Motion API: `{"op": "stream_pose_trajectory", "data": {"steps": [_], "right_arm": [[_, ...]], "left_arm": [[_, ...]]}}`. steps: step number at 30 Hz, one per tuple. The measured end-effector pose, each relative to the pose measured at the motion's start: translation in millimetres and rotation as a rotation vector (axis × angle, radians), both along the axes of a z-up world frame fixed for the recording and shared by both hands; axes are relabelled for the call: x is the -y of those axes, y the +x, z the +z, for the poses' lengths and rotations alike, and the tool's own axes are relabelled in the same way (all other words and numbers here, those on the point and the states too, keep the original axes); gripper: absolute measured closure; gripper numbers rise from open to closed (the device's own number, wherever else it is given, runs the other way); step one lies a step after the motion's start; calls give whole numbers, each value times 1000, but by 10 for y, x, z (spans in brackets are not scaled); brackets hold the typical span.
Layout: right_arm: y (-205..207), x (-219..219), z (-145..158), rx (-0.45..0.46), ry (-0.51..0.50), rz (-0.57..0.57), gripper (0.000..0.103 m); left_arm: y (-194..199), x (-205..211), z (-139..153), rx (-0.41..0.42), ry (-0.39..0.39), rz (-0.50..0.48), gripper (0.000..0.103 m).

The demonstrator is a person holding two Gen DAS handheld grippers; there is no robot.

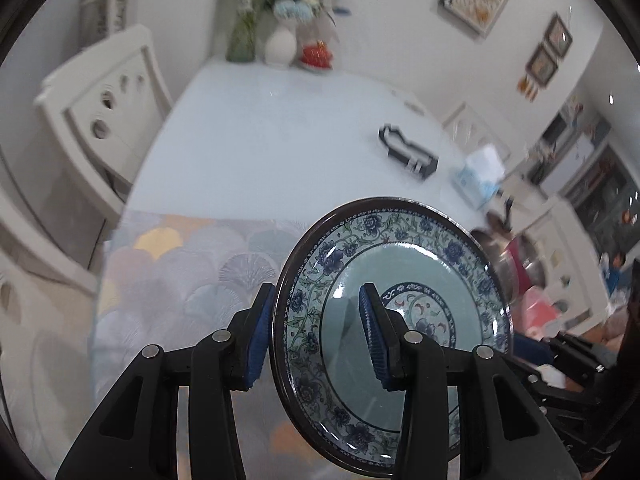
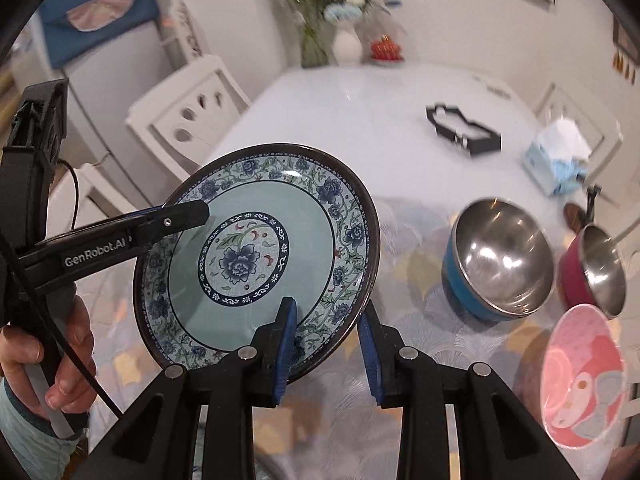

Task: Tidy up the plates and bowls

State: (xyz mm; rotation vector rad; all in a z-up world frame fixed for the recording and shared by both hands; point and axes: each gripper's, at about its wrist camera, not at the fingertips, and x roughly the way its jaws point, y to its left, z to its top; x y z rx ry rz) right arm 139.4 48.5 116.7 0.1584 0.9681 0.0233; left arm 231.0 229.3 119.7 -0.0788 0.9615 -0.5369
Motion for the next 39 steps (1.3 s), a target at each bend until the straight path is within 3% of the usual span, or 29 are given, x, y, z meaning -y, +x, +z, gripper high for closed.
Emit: {"op": "stream_pose_trajectory", "data": {"steps": [4, 9, 17, 30, 39], "right_arm": [[-222, -128, 280, 47, 16, 30, 73], [-616, -349, 590, 114, 18, 66, 72], [-1208, -618, 741, 139, 13, 124, 72], [-1725, -664, 604, 87, 9, 174, 72], [-1897, -624, 180, -26, 17, 214, 71]], "left_arm": [[-288, -219, 341, 51, -40, 56, 64], [-675, -471, 572, 52, -59, 136, 64], [-1276, -757, 615, 50, -81, 203, 64], [-1887, -830, 413, 19, -74, 214, 64], [-2199, -799, 67, -40, -15, 209, 64]]}}
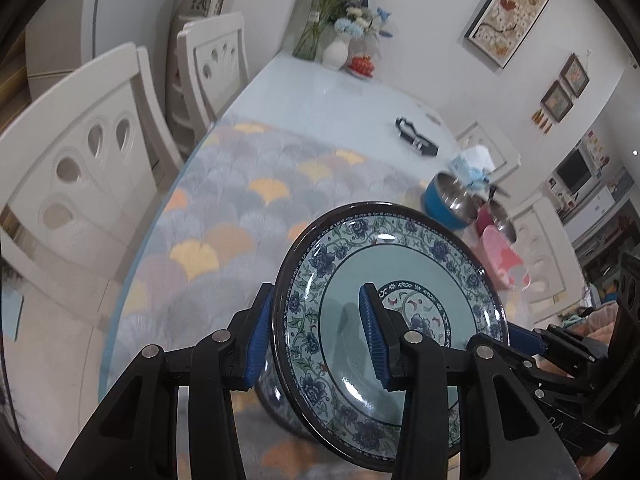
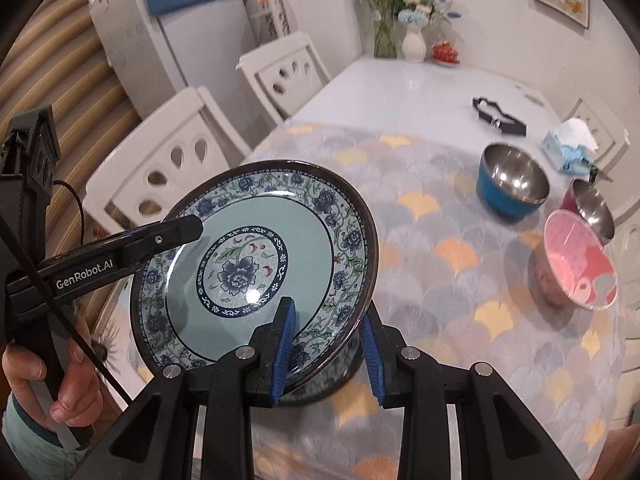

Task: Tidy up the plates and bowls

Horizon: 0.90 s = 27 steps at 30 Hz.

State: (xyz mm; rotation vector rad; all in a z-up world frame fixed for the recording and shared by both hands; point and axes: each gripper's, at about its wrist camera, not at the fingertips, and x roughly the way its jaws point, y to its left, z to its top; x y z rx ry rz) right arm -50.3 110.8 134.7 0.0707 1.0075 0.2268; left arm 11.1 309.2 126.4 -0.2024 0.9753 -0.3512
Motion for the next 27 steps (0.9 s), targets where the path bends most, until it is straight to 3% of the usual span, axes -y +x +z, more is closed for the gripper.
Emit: {"op": "stream_pose_trajectory", "data": {"steps": [12, 27], "right_arm": [[-151, -103, -499, -116, -8, 45, 71], [-122, -120, -730, -172, 6, 19, 71]], "left_arm": [[-224, -28, -461, -90, 57, 4, 64], [-218, 5, -590, -110, 67, -24, 65]]}}
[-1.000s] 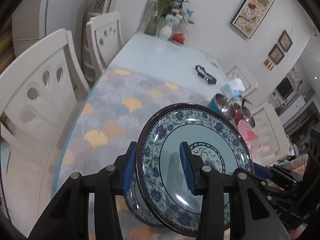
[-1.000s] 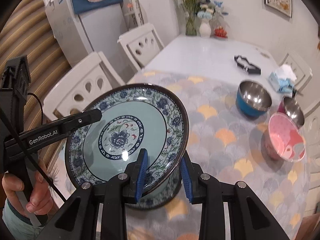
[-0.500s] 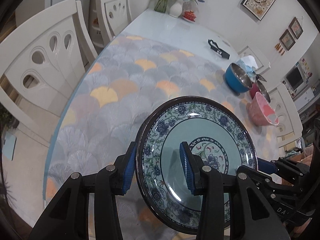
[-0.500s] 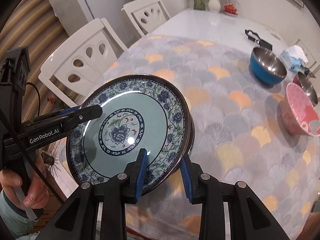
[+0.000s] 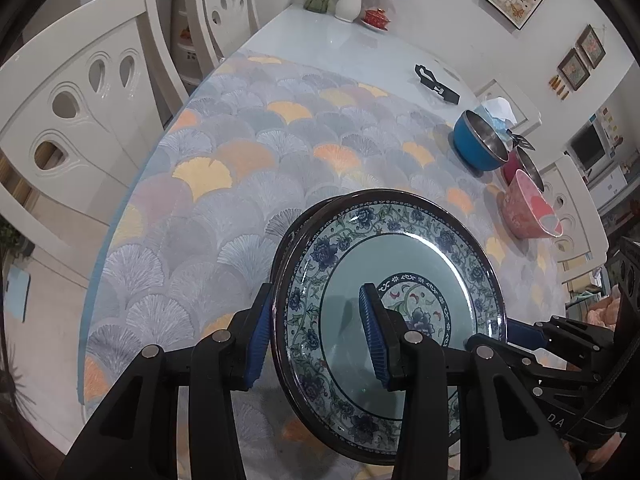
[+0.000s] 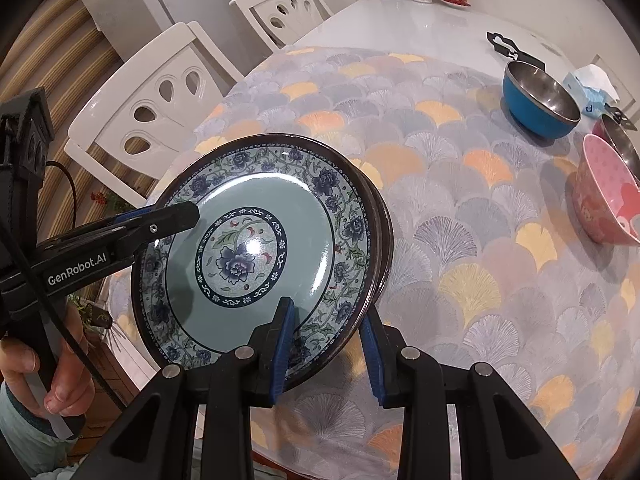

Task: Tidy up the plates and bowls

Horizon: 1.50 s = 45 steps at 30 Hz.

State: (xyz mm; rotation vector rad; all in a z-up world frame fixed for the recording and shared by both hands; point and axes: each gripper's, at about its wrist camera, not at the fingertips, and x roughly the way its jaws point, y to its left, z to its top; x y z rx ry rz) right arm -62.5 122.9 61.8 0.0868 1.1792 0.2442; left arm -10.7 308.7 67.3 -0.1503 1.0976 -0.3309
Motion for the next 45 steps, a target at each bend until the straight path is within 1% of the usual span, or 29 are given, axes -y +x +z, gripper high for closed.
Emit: {"op": "stream_pose_trajectory", "data": {"steps": [25, 45], "right_arm": [[21, 36, 19, 14, -2, -17, 71], [88, 67, -145, -42, -7, -34, 71]], "left_arm": [[62, 19, 20, 11, -1, -28, 64], [135, 77, -152, -24, 32, -59, 64]]}}
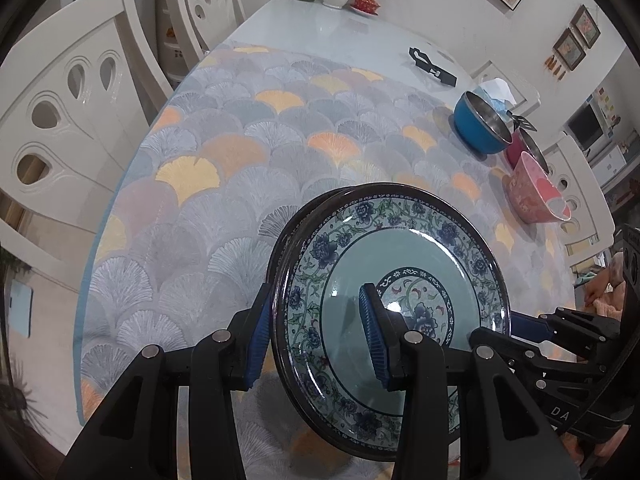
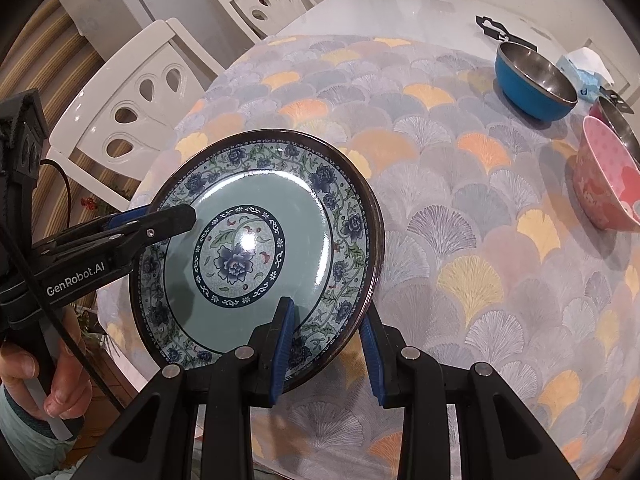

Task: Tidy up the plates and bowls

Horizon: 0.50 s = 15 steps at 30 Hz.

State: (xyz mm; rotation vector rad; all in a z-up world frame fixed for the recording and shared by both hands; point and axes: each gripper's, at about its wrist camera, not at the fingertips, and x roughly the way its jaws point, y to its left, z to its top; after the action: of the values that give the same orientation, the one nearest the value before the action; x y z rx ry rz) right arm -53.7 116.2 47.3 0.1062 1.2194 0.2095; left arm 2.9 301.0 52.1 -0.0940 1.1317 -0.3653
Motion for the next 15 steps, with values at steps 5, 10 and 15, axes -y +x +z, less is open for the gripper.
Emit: {"op": "stream_pose_trajectory", "data": {"steps": [5, 10, 15], "right_arm": [[38, -27, -32, -13, -3, -2, 71], [87, -33, -68, -32, 9, -18, 71], [107, 2, -107, -75, -15, -46, 71]], "left_arm": [[58, 4, -57, -13, 8, 3, 64], [140, 14, -75, -2, 21, -11, 64], [229, -28, 37, 30, 42, -12, 63]]}}
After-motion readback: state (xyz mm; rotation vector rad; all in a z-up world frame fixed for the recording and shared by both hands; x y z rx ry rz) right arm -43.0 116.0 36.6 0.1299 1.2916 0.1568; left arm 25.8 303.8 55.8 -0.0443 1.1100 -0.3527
